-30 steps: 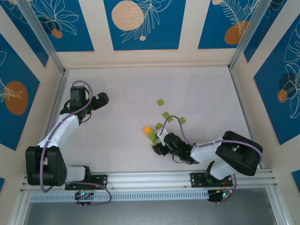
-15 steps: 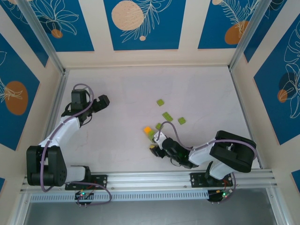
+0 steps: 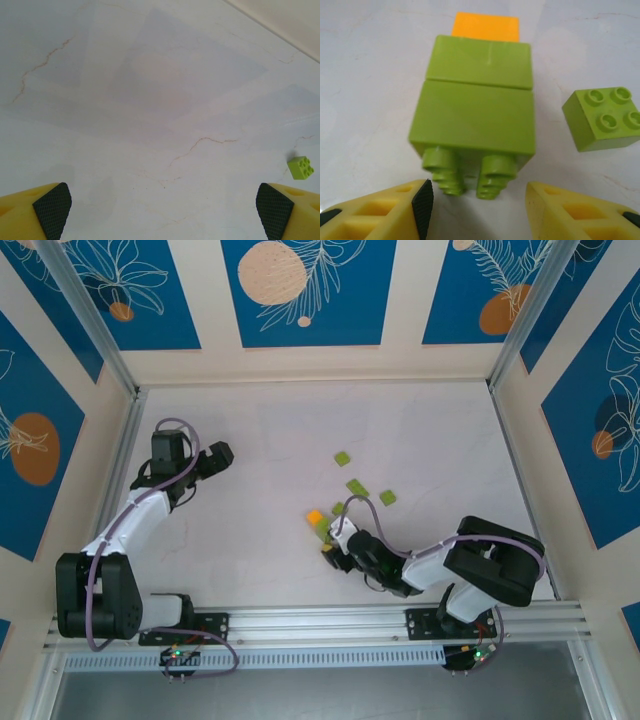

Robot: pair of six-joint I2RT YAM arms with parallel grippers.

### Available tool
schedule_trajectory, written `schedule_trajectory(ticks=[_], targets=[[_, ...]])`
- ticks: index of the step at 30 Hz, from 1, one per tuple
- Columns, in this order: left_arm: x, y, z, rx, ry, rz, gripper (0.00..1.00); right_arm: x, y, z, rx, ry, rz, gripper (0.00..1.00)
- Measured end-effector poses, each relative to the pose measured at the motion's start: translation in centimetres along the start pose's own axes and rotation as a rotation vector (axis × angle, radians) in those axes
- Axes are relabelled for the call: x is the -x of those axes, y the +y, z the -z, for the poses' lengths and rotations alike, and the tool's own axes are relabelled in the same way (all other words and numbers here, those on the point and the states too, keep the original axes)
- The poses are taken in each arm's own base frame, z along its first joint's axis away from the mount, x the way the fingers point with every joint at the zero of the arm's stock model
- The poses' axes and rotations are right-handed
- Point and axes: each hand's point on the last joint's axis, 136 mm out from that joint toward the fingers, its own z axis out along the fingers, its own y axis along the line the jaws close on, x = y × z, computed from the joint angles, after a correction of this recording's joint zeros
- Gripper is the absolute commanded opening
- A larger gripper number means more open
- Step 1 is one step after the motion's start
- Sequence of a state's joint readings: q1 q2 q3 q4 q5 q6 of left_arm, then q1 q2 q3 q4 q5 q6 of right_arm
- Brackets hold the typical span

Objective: Assemble a carrot with lego

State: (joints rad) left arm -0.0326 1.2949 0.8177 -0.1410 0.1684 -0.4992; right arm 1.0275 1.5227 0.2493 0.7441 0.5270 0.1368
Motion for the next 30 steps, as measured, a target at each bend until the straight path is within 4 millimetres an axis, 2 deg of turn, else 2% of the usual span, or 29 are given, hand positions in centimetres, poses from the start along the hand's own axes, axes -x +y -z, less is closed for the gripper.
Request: schedule_trajectory(ticks=[8, 11, 19, 30], targets=[[0.0, 0.0, 0.0, -0.001, 0.000, 0.000, 0.97, 1.3, -0.5, -0.5, 0.014, -0.017, -0.032, 0.55], [0.0, 0.0, 0.0, 0.000, 0.000, 0.000, 0.97, 1.7, -0.3, -0.9, 0.026, -0.020, -0.037, 0.51], [0.0, 0.0, 0.0, 0.000, 0.000, -0.002, 0.97, 1.0, 0.0, -1.3, 0.045, 0.011, -0.042, 0.36], [0.1, -0.1, 0.0, -0.004, -0.005, -0.004, 0.97, 1.1, 0.0, -0.5, 0.056, 0.048, -0.058, 0.28]])
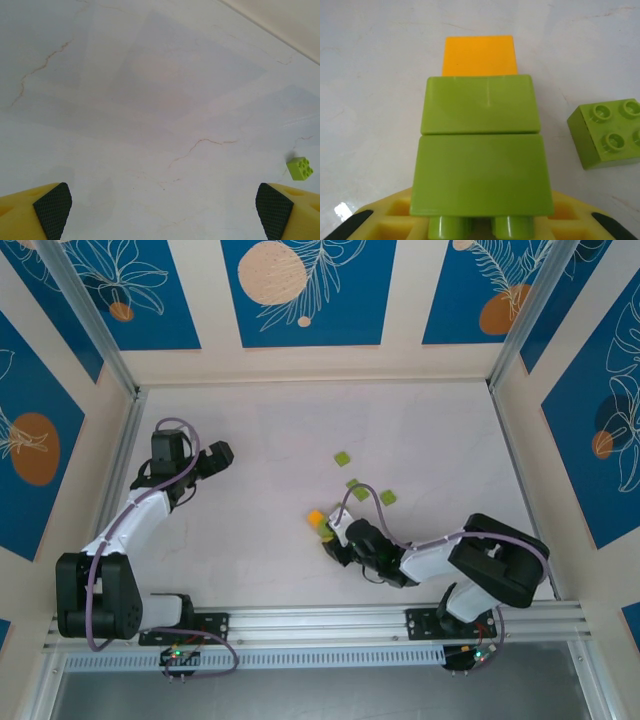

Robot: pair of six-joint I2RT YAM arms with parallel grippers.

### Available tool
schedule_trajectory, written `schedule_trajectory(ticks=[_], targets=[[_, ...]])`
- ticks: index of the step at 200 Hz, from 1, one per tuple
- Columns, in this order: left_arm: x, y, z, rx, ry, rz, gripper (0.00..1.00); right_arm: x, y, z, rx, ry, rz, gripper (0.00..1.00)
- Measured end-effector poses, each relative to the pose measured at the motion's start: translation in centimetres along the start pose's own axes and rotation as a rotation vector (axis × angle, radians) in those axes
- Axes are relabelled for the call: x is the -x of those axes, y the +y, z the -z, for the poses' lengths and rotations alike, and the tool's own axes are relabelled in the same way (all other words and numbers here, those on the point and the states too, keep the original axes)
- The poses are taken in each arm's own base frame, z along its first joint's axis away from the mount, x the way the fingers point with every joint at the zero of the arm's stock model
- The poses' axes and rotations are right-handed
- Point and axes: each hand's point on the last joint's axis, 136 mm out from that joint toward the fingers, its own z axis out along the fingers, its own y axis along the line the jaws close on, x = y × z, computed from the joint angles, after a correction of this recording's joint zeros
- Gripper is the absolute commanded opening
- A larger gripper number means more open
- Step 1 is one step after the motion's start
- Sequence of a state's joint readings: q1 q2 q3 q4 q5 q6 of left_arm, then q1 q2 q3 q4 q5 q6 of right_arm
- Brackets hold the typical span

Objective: Assemble a carrot with lego

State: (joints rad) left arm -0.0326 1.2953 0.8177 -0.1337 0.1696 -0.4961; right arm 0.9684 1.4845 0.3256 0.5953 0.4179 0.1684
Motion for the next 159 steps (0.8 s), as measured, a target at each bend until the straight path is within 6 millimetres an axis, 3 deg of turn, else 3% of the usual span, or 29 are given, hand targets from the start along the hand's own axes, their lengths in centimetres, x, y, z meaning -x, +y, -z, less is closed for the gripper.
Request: schedule_trajectory(ticks=[31, 57, 68, 90, 117, 136, 159], targets=[[-0.1, -0.1, 0.0, -0.006, 0.003, 0.000, 0.97, 2.5, 0.0, 0.7, -0.007, 0.030, -0.033, 0.28], [-0.1, -0.1, 0.0, -0.006, 0.003, 0.000, 0.97, 6.5, -0.2, 1.4, -0.027, 0.081, -0.080, 0.26], [0.0, -0.1, 0.0, -0.005, 0.003, 0.000, 0.97, 7.6, -0.3, 1.9, -0.039, 0.145, -0.099, 0.27], [-0.1, -0.1, 0.0, -0.005, 0.003, 0.000, 0.97, 11.8, -0.6, 3.0, -0.051, 0.261, -0.152, 0.28], [-0.1, 0.0, 0.0, -0.003, 0.006, 0.000, 0.97, 14.3, -0.6, 4.1, -0.078, 0.454, -0.161, 0.28], [-0.1, -0.1, 0.2, -0.003, 0.003, 0.000, 0.97, 14.9, -0.1, 4.0, -0.100, 0.592, -0.138, 0.27], [0.0, 0.0, 0.4, 0.006, -0.002, -0.002, 0.97, 12.9, 0.3, 4.1, -0.136, 0.803, -0.095, 0.25]])
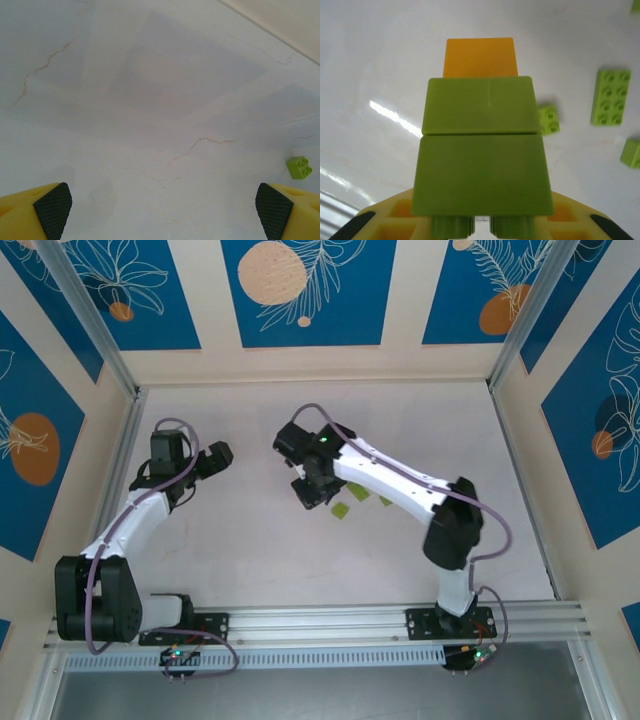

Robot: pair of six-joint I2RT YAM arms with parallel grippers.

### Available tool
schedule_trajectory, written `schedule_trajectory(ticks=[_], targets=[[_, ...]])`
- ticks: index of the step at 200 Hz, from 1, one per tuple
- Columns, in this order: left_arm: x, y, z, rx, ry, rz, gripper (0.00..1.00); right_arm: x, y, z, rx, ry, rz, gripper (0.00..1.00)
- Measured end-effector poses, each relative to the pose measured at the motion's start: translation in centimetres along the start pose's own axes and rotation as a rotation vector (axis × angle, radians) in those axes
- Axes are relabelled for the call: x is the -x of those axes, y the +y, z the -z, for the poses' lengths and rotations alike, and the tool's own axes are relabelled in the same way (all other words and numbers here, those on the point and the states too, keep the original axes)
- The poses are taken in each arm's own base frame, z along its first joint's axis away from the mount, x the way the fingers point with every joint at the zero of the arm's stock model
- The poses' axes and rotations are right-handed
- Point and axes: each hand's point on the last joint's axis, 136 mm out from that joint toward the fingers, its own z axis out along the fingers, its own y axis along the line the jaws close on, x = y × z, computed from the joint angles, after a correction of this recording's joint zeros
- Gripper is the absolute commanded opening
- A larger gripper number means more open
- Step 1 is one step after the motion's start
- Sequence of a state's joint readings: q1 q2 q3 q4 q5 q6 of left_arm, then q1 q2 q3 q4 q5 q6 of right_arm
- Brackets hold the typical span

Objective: Assemble a carrot with lego

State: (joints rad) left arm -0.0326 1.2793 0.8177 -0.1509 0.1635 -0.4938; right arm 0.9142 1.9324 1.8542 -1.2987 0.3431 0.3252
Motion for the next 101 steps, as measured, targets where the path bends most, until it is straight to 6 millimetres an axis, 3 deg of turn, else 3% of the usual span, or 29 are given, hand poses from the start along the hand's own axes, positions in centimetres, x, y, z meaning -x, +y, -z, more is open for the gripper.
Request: schedule_trajectory(ticks=[53, 101], targets=[[-0.4, 0.4, 0.2, 0.022, 0.012, -0.001, 0.97, -3.1, 1.0, -4.5, -0.061, 0.337, 0.065, 0.26], [-0.2, 0.3, 0.4, 0.024, 0.015, -0.001, 0.97, -4.6, 2.3, -4.7, 0.041, 0.439, 0.063, 0.28]])
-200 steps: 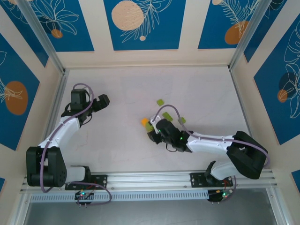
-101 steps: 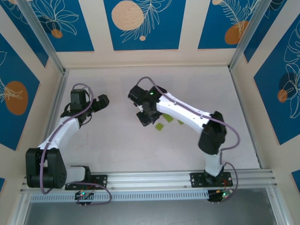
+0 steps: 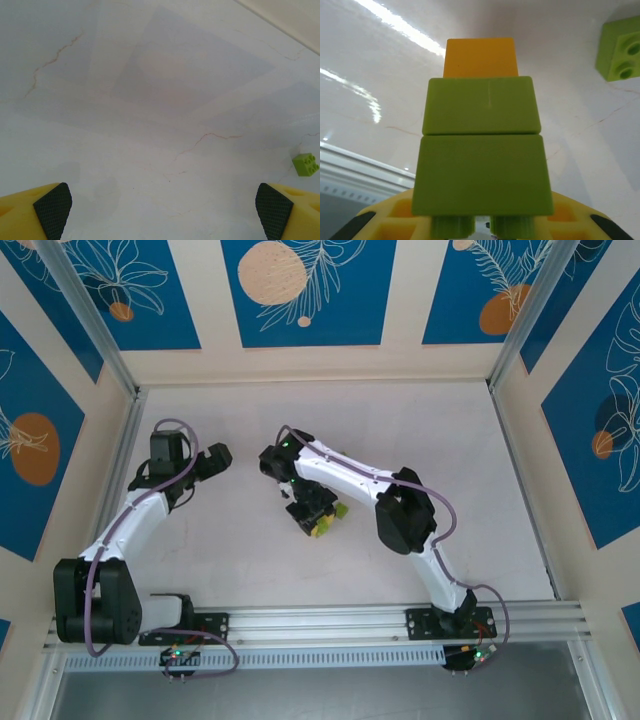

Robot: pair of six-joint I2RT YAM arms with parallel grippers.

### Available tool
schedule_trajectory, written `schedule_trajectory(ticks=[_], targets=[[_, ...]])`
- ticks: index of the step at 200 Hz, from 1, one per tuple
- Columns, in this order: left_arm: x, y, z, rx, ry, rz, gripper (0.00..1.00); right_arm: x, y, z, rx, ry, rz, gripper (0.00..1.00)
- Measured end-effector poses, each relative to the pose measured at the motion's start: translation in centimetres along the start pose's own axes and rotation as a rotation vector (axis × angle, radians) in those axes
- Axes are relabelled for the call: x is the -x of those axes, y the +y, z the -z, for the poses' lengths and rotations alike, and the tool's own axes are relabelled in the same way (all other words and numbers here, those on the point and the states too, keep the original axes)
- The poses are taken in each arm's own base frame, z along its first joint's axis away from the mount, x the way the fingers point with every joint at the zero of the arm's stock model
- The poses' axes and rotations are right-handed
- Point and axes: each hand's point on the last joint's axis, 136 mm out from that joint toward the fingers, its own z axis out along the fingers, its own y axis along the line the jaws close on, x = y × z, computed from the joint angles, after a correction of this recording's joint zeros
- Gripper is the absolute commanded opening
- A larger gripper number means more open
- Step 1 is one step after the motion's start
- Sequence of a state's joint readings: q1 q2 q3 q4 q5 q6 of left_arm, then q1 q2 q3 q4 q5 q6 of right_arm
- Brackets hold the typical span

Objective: Assemble a carrot with lego

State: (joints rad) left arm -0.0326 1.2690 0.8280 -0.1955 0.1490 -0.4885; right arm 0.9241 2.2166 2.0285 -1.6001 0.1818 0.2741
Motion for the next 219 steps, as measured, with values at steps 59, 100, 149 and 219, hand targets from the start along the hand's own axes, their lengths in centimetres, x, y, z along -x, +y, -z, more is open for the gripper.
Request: schedule_trajectory(ticks=[59, 100, 149, 219], targets=[[0.3, -0.2, 0.3, -0.005, -0.010, -0.003, 0.97, -0.3, 0.2, -1.2, 0.064, 0.071, -0.028, 0.28], [0.3, -0.2, 0.3, -0.005, -0.010, -0.003, 0.97, -0.5, 0.4, -2.0, 0.074, 0.105, -0.032, 0.29], [0.3, -0.2, 0.3, -0.005, -0.010, -0.003, 0.97, -0.4, 0.3, -2.2, 0.074, 0.111, -0.035, 0.31], [0.3, -0.2, 0.3, -0.005, -0.010, -0.002, 0.97, -0.5, 0.4, -2.7, 0.076, 0.135, -0.036, 0.38]])
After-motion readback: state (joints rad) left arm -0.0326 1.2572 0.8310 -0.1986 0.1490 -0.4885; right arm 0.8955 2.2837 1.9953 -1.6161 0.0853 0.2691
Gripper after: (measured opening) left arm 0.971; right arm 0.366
